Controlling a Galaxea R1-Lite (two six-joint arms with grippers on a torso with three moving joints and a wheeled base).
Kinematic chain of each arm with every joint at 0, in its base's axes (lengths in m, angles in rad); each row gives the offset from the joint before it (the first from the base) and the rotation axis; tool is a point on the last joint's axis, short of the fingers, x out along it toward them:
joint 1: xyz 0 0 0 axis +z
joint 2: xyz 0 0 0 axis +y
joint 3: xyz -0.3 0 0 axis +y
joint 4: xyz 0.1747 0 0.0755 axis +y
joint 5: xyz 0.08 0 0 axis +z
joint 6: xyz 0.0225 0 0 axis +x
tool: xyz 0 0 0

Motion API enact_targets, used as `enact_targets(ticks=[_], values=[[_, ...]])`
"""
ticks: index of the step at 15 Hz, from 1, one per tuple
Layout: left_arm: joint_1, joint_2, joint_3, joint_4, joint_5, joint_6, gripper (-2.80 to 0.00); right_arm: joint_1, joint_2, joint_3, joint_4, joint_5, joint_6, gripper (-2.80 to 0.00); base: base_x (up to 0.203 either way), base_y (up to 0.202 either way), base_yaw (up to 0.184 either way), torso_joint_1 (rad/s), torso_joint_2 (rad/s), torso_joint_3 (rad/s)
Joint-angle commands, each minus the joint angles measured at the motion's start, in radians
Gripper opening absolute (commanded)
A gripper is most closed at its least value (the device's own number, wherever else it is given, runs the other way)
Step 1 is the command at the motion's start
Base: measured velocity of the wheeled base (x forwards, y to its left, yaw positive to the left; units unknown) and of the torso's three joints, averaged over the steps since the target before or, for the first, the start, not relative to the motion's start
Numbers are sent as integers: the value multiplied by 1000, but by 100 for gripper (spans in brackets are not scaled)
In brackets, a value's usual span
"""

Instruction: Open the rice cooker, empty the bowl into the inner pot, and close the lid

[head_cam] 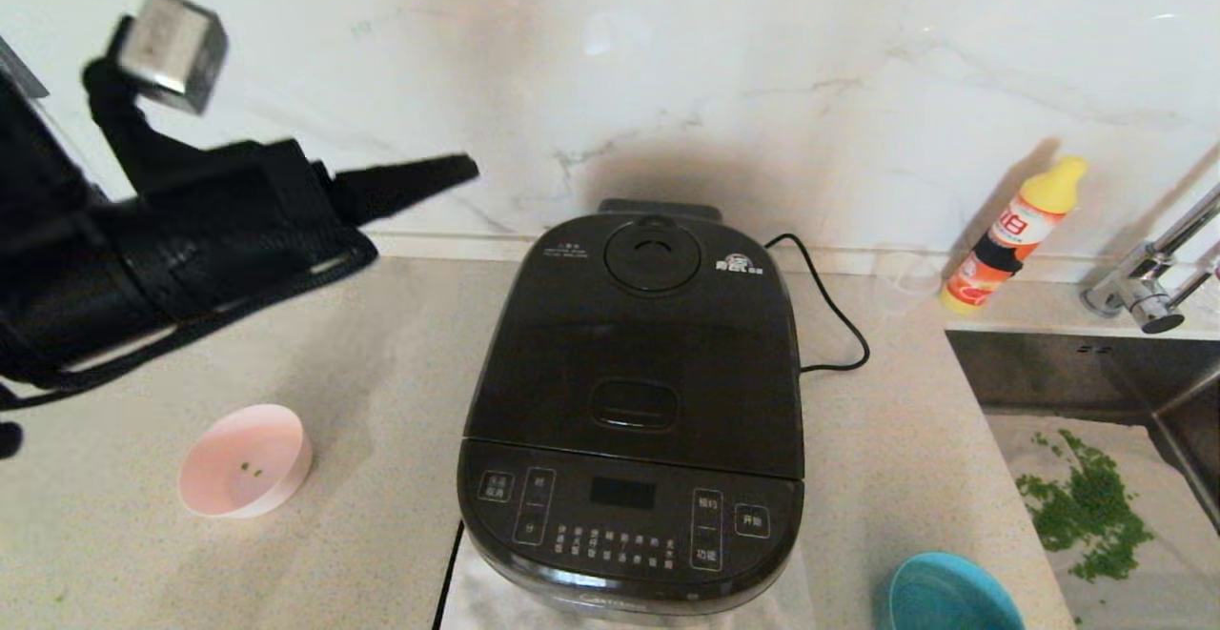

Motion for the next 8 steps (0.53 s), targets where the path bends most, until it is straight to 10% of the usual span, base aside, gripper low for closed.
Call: enact_targets(ticks=[1,5,8], values=[[1,-147,-99,152,139,60,-280,0,0,0,0,1,-1,-280,0,0,0,0,0,0],[1,-354,-132,316,614,458,-280,0,0,0,0,1,-1,-280,0,0,0,0,0,0],[42,-600,-20,359,727,542,-280,0,0,0,0,1,-1,-280,0,0,0,0,0,0]])
